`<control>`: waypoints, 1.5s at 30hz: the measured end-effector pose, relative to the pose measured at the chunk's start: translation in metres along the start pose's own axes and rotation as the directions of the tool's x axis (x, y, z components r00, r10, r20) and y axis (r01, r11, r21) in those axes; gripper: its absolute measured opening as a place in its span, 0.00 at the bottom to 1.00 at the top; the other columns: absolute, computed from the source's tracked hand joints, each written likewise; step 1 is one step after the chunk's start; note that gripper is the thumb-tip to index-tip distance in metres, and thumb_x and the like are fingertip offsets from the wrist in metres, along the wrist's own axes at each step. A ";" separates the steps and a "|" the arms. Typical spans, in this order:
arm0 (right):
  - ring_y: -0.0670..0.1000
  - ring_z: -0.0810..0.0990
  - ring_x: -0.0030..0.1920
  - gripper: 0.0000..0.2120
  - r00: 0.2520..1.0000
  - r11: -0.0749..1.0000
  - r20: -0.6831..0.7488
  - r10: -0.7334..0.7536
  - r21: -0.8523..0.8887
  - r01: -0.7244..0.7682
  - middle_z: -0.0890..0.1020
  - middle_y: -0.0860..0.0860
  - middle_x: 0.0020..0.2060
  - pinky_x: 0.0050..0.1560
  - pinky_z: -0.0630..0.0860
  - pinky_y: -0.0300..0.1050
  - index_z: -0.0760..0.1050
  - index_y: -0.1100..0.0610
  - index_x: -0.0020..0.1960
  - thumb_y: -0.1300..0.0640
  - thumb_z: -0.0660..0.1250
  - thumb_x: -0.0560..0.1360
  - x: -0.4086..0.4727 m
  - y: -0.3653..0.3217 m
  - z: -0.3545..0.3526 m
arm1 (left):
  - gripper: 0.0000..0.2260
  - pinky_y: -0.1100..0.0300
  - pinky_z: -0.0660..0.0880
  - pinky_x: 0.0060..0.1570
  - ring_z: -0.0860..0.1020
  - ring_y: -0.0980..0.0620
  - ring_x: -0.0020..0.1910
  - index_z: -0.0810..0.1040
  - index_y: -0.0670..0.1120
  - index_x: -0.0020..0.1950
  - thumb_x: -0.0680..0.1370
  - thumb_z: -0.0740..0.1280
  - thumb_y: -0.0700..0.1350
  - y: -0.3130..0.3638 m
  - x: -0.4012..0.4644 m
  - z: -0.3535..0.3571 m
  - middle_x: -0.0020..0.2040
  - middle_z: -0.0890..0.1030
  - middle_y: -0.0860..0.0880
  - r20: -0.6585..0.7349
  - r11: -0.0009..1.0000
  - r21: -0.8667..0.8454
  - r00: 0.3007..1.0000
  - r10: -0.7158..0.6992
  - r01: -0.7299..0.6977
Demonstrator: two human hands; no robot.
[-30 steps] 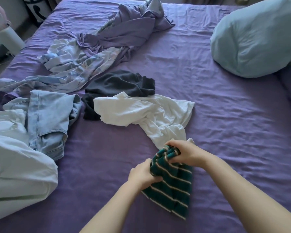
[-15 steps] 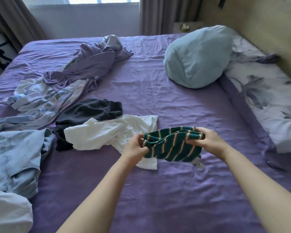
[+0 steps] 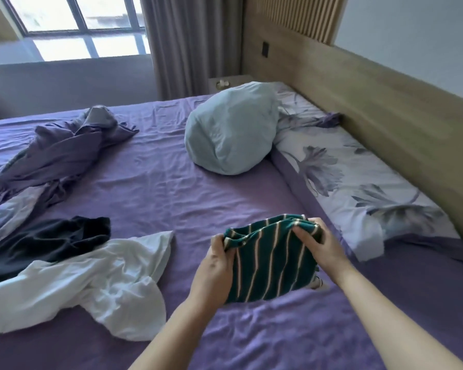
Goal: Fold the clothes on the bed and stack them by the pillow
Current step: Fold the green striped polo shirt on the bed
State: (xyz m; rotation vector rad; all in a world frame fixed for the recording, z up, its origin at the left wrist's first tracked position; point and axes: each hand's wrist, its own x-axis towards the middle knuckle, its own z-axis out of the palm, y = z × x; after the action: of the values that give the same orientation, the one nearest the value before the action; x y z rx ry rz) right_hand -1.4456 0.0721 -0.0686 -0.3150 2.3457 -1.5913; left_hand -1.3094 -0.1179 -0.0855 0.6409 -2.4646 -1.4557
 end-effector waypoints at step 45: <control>0.50 0.30 0.73 0.38 0.909 0.322 0.417 -0.002 -0.860 0.395 0.34 0.50 0.74 0.71 0.37 0.62 0.31 0.46 0.73 0.28 0.27 0.69 0.170 0.221 0.060 | 0.28 0.40 0.52 0.69 0.61 0.43 0.74 0.62 0.53 0.75 0.80 0.42 0.63 -0.146 0.124 0.203 0.75 0.62 0.46 0.233 0.615 0.783 0.962 -0.144 -0.098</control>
State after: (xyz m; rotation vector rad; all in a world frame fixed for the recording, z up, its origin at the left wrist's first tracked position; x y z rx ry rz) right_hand -1.5874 0.0440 -0.3146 -1.0666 2.6878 0.0723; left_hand -1.4593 -0.0788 -0.3173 0.6194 -3.3154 -0.3517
